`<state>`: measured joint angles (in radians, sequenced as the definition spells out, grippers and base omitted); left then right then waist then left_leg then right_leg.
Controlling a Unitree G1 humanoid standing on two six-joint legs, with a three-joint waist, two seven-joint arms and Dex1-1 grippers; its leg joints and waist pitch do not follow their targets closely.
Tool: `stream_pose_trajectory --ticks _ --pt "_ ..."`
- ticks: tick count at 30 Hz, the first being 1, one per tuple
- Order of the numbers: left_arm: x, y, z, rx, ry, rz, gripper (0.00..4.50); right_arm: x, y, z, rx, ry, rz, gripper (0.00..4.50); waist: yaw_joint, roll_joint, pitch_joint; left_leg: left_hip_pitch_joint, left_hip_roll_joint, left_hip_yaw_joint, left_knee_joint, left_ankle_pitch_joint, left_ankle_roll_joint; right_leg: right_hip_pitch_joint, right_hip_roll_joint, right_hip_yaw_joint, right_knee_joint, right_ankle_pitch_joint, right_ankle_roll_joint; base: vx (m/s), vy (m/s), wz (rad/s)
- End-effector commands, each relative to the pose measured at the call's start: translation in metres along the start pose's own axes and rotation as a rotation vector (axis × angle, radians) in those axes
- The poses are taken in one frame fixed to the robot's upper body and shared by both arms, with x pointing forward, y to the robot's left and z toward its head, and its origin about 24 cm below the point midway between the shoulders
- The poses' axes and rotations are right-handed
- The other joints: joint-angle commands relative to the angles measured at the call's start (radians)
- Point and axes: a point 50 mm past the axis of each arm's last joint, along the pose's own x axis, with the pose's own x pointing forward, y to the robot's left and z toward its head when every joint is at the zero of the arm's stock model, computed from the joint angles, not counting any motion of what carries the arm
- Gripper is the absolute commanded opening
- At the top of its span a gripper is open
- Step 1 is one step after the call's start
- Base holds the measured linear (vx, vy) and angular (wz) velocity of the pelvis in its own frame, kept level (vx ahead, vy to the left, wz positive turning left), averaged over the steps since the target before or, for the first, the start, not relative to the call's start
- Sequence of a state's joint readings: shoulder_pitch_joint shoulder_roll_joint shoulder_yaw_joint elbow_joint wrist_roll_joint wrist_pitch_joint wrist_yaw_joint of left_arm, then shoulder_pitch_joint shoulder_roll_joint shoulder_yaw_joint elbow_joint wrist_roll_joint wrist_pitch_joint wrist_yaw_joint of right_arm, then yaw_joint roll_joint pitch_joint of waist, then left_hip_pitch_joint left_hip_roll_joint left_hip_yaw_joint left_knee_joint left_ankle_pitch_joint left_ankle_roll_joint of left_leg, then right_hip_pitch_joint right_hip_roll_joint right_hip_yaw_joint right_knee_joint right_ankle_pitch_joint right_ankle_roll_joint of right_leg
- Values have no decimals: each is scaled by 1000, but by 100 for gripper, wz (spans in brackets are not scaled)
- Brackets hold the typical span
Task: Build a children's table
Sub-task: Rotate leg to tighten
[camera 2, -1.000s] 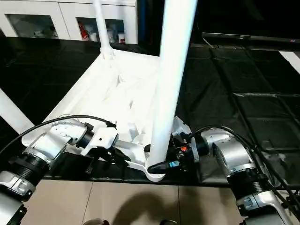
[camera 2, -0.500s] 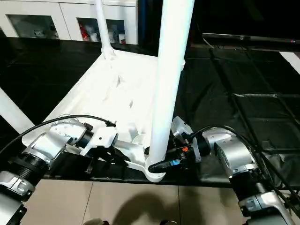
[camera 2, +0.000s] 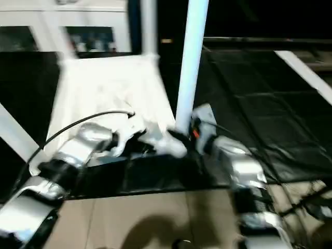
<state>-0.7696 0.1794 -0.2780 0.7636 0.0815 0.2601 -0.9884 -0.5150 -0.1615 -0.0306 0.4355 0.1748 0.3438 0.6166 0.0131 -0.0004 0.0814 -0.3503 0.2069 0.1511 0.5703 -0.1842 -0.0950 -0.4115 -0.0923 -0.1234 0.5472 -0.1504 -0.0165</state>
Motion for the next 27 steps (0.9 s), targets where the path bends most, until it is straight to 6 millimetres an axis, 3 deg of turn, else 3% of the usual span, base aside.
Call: stream_pose_trajectory --ticks 1,2,4,5,6,11,12,16,19,23,26,27 --pt "20 -9 14 -20 -38 13 0 24 31 -11 47 46 59 211 -1 3 -44 -5 2 -4 -69 -352 36 51 -51 17 -108 -653 -35 0 0 0" --pt "22 -8 17 -34 -45 44 0 28 33 -9 46 34 11 211 -7 3 -43 -1 3 -8 -70 -384 34 54 -50 7 -114 -640 -35 0 0 0" --pt "25 -6 21 -59 -63 91 0 34 34 -8 50 14 -65 211 -16 1 -42 4 3 -9 -71 -405 42 54 -52 3 -117 -617 -45 0 0 0" --pt "26 -7 23 -73 -79 91 0 36 37 -7 77 -11 -63 211 -15 4 -45 7 8 -11 -75 -403 52 58 -56 6 -114 -565 -68 0 0 0" --pt "26 -8 23 -73 -81 88 0 36 38 -6 93 -31 -51 244 -15 4 -45 3 9 -11 -78 -397 54 59 -56 10 -108 -542 -77 0 0 0" --pt "25 -9 20 -61 -79 68 0 33 39 -6 102 -53 -22 299 -12 -2 -44 0 9 -2 -83 -361 69 55 -54 35 -91 -470 -133 0 0 0" --pt "23 -10 18 -36 -84 42 0 28 39 -6 100 -65 34 312 -9 1 -45 3 8 2 -81 -349 74 53 -55 39 -89 -463 -143 0 0 0" --pt "18 -10 15 -5 -86 12 0 15 37 -5 84 -74 155 346 3 -4 -47 0 10 11 -79 -292 104 59 -57 47 -84 -431 -153 0 0 0" --pt "12 -9 11 31 -74 -32 0 0 28 -6 14 -48 239 374 11 -7 -45 3 8 15 -76 -281 107 57 -56 50 -85 -470 -149 0 0 0" --pt "3 -17 4 118 -68 -171 0 -19 16 -2 -62 -23 336 407 27 -9 -53 -6 10 14 -74 -198 122 67 -56 53 -70 -415 -156 0 0 0" --pt "-5 -23 -6 188 -26 -286 0 -33 9 2 -132 16 429 429 33 -10 -52 3 14 20 -70 -202 132 55 -52 59 -66 -384 -180 34 -23 7" --pt "-8 -24 -8 206 -15 -314 0 -36 7 3 -151 31 456 429 34 -8 -56 2 15 22 -69 -184 131 57 -53 61 -58 -352 -196 0 0 0"
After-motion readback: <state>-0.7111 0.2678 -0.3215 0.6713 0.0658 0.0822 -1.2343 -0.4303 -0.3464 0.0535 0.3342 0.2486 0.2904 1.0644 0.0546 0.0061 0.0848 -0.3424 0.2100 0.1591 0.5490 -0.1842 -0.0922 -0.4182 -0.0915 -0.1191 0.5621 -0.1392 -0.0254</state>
